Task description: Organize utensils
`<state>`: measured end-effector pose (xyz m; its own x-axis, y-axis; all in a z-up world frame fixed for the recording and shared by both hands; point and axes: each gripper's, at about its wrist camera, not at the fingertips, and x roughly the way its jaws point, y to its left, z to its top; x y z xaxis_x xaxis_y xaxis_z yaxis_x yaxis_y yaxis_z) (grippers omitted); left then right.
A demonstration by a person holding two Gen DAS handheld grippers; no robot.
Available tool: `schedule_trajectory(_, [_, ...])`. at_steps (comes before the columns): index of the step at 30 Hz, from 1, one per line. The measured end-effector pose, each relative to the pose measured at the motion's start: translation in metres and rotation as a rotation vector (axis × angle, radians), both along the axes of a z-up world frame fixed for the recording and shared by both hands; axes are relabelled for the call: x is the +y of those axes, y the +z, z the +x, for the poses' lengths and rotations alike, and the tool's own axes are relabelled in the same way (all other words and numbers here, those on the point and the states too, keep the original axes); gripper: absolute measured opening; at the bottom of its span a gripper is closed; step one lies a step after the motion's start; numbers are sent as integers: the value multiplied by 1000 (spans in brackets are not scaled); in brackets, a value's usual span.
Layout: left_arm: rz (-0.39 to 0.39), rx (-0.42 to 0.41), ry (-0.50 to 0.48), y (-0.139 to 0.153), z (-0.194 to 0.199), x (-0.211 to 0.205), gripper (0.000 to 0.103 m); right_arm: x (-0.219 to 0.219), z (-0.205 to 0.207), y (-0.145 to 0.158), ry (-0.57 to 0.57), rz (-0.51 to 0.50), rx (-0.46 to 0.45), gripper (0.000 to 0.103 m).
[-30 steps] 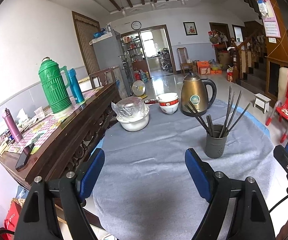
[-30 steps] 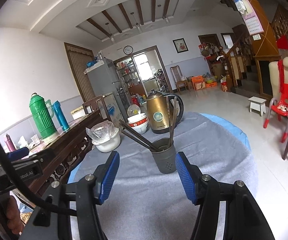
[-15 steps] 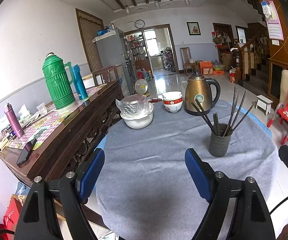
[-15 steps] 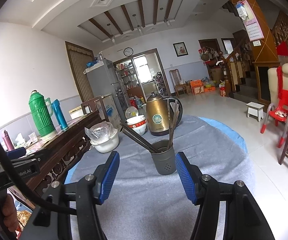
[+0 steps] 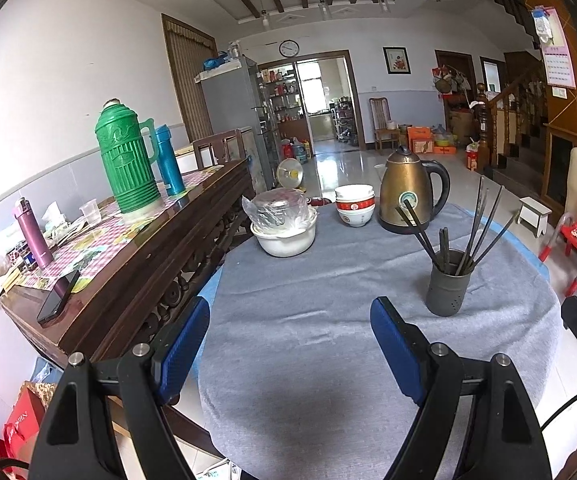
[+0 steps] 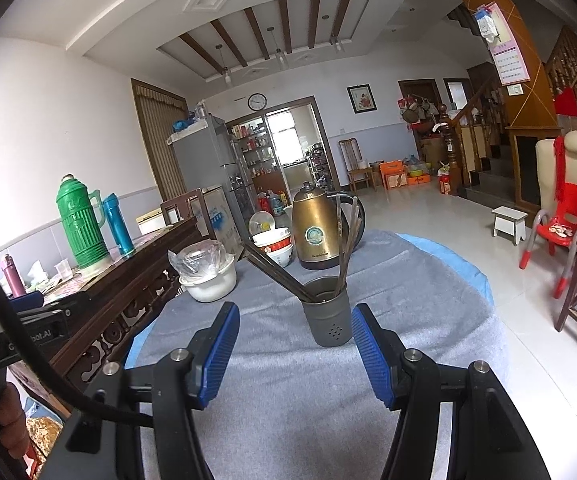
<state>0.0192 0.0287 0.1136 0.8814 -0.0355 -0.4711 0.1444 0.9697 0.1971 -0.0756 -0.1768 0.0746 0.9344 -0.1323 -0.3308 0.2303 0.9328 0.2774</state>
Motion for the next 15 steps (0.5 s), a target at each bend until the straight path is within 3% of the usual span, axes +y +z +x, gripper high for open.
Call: schedule_trajectory(15, [-6, 1, 8, -1, 1, 3, 83, 5, 1, 1, 8, -9, -1, 63])
